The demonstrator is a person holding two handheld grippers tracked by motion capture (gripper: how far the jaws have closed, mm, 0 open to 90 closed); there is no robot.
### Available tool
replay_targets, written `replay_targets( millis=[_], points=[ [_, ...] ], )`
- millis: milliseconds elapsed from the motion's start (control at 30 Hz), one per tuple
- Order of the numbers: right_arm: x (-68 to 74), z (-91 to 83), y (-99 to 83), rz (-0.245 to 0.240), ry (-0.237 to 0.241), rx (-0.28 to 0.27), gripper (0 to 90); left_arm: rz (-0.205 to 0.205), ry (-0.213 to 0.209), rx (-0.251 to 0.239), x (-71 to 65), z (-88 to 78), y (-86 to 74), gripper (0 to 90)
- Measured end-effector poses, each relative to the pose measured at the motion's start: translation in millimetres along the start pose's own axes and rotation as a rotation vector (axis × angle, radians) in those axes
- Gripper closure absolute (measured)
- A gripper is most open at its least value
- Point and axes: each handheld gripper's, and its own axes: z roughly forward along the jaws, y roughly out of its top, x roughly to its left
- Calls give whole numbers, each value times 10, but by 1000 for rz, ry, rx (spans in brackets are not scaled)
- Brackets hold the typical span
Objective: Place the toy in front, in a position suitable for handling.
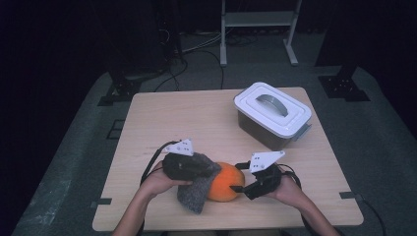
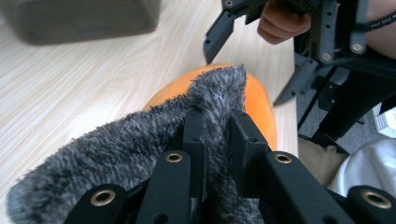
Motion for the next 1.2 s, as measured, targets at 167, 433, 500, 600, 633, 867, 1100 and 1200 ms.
replay_targets(
  millis=[167, 433, 500, 600, 633, 867, 1100, 1200],
  points=[
    [58, 114, 26, -72, -35, 27, 407, 19, 1, 14, -14, 65, 77, 777],
    [-131, -31, -202, -26, -3, 15, 495, -13, 14, -16, 51, -39, -23, 775],
    [-174, -62, -249, -6, -2, 16, 494, -11, 23, -9, 62, -37, -32, 773],
    [-236, -106, -306, 30, 5, 13, 469, -23, 7, -20, 72, 6, -43, 773],
    [-239, -108, -311, 40, 16, 13, 438, -28, -2, -25, 72, 25, -45, 773],
    [-141, -96, -138, 48, 9, 65, 225, -21, -34, -44, 26, 92, 11, 773],
    [48, 16, 85, -15, -47, 126, 166, 7, -53, -33, -63, 168, 100, 773],
    [41, 83, 86, -4, -54, 145, 170, 7, -50, -30, -64, 186, 95, 773]
  ],
)
